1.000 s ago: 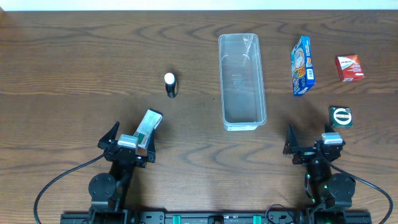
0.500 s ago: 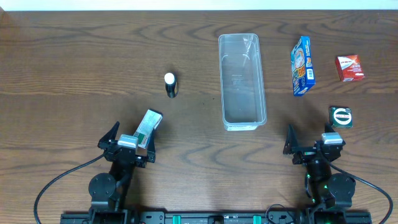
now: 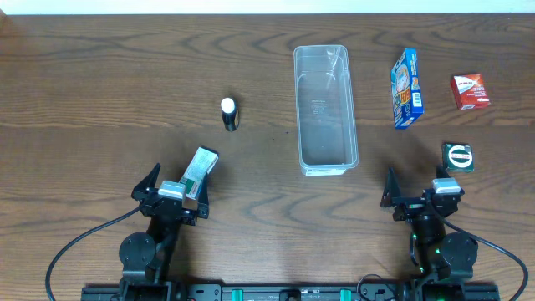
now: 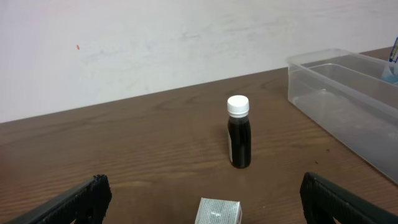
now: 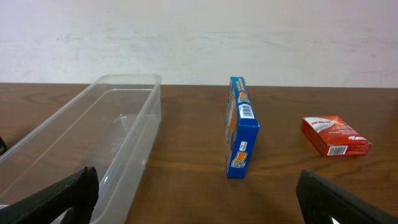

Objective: Pack container

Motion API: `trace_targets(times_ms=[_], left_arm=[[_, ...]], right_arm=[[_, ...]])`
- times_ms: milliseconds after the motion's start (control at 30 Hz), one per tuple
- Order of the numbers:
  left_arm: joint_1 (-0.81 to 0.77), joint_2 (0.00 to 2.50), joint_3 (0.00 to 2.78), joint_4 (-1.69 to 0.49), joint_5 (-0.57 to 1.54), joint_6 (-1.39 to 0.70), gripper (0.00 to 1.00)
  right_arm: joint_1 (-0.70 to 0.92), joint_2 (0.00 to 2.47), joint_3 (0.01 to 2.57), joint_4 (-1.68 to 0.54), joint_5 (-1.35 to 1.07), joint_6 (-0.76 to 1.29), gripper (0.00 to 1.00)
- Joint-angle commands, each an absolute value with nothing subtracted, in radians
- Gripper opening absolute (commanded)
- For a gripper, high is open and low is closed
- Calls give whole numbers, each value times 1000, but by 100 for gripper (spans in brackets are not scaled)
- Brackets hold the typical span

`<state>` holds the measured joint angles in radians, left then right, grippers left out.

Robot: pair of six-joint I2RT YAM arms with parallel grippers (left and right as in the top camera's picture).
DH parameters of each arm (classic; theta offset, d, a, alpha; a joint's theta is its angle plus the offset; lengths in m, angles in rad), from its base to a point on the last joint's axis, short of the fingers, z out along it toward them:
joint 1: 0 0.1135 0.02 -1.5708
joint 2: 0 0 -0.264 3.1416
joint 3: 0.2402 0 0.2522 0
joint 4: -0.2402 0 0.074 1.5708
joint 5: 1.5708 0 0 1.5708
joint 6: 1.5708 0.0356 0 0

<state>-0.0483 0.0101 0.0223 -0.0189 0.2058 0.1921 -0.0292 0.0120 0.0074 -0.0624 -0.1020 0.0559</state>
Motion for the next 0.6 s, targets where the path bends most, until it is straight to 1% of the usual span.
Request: trace_targets(times_ms=[0,333,400,467,567], left_arm=[[-44,5,4,-51,217,209,98],[-44,5,4,-51,217,209,98],[-44,5,4,-51,217,209,98],[-44,5,4,-51,217,209,98],[-44,5,4,-51,217,209,98]], right_arm=[[-20,5,5,-65,-109,43,99],[-20,5,5,-65,-109,44,99],[-20,5,5,-38,-111,46,99],[-20,5,5,1,-165,116,99],[-20,5,5,-10,-237,194,99]])
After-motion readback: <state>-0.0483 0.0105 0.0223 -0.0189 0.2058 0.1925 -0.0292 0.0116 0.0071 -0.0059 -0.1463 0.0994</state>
